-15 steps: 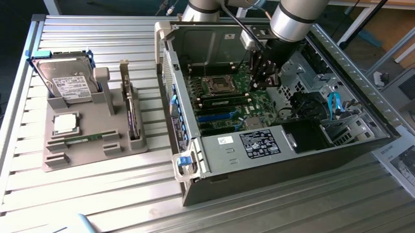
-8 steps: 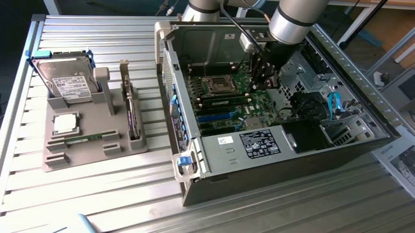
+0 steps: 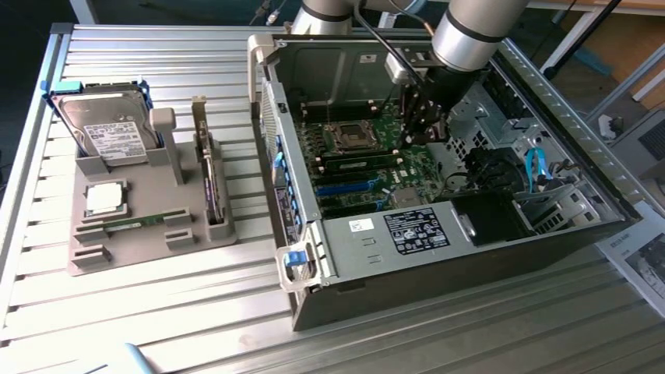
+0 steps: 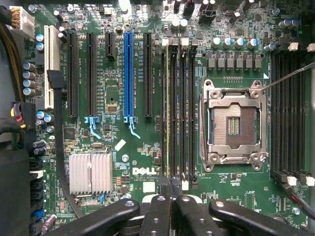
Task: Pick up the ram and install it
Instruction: 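Press down the ram until it locks into place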
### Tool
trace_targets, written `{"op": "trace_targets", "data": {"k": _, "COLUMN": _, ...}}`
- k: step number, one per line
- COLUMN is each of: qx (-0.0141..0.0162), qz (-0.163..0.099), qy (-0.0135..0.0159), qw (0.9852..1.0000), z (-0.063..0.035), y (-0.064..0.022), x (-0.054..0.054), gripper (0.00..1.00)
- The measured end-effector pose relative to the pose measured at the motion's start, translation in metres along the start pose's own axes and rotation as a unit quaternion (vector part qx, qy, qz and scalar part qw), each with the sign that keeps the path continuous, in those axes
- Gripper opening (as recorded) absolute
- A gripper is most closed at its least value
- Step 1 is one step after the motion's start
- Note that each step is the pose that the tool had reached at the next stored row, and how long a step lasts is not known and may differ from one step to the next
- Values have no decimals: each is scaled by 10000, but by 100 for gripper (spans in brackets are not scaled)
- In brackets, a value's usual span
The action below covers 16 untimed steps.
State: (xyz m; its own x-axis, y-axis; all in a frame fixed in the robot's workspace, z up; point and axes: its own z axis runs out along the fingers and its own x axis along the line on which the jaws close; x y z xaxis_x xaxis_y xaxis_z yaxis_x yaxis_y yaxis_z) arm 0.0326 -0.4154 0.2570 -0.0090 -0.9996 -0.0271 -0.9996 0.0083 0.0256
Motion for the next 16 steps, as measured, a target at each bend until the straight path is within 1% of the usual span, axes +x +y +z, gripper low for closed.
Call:
{"op": "trace_targets", "data": {"k": 2, "qx": 0, "qz": -1, "qy": -1, "qw": 10000, "z": 3, "y": -1, "x": -1, "gripper": 10}}
{"op": "trace_targets", "data": {"k": 5, "qx": 0, "qz": -1, "qy": -8, "qw": 10000, "z": 48, "y": -2, "x": 1, "gripper": 10}}
{"op": "trace_targets", "data": {"k": 9, "qx": 0, "qz": -1, "qy": -10, "qw": 10000, "z": 90, "y": -3, "x": 2, "gripper": 10}}
{"op": "trace_targets", "data": {"k": 16, "qx": 0, "qz": -1, "qy": -8, "qw": 10000, "z": 106, "y": 0, "x": -18, "gripper": 10}}
